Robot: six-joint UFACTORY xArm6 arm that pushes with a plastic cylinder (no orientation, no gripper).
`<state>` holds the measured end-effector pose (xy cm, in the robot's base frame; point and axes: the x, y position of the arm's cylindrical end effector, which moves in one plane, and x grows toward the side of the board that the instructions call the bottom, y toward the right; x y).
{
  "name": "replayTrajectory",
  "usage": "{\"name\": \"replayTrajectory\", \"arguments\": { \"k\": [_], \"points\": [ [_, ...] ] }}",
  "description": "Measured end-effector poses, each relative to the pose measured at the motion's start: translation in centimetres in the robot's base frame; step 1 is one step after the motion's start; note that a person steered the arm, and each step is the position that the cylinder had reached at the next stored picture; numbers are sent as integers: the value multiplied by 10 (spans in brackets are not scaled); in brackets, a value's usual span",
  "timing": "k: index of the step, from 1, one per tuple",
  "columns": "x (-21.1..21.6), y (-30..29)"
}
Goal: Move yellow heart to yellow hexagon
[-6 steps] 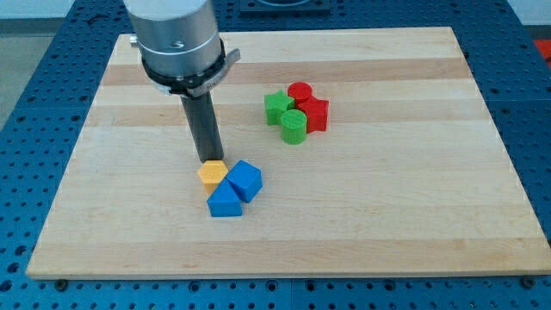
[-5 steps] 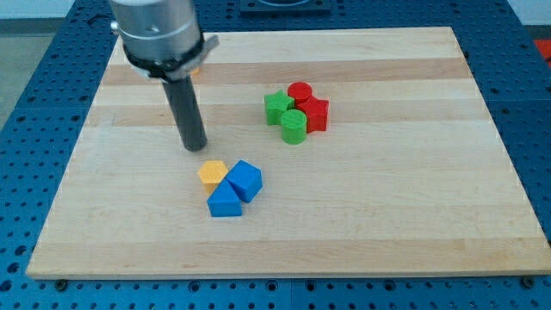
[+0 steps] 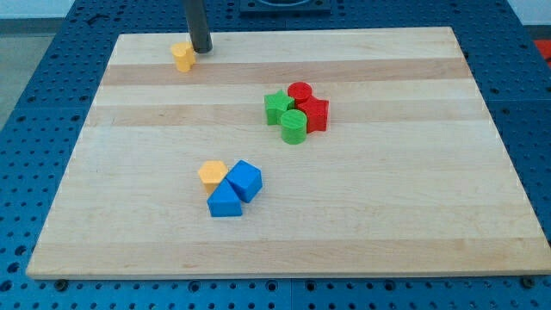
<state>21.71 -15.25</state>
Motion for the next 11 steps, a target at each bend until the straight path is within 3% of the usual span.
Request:
{"name": "replayTrajectory", "arguments": {
  "k": [2,4,5,7,8,11],
  "points": [
    [10,-35],
    [40,48],
    [69,61],
    [12,61],
    [15,31],
    [92,-47]
  ]
}}
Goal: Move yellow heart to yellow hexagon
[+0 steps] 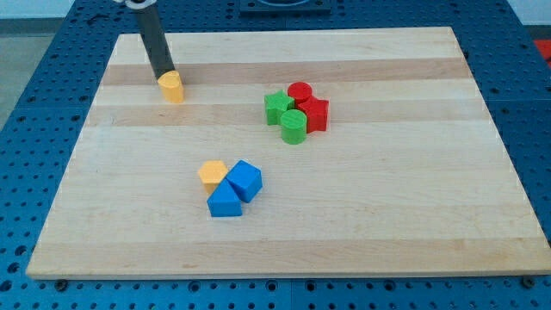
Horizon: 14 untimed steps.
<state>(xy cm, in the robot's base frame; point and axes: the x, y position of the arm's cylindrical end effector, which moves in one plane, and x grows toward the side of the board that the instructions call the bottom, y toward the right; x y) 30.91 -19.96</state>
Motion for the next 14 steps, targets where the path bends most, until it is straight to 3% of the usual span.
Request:
{"name": "replayTrajectory", "arguments": {
  "k": [3,4,7,11,14],
  "points": [
    [21,-5],
    [30,23],
    [4,39],
    [134,130],
    [153,137]
  ]
}}
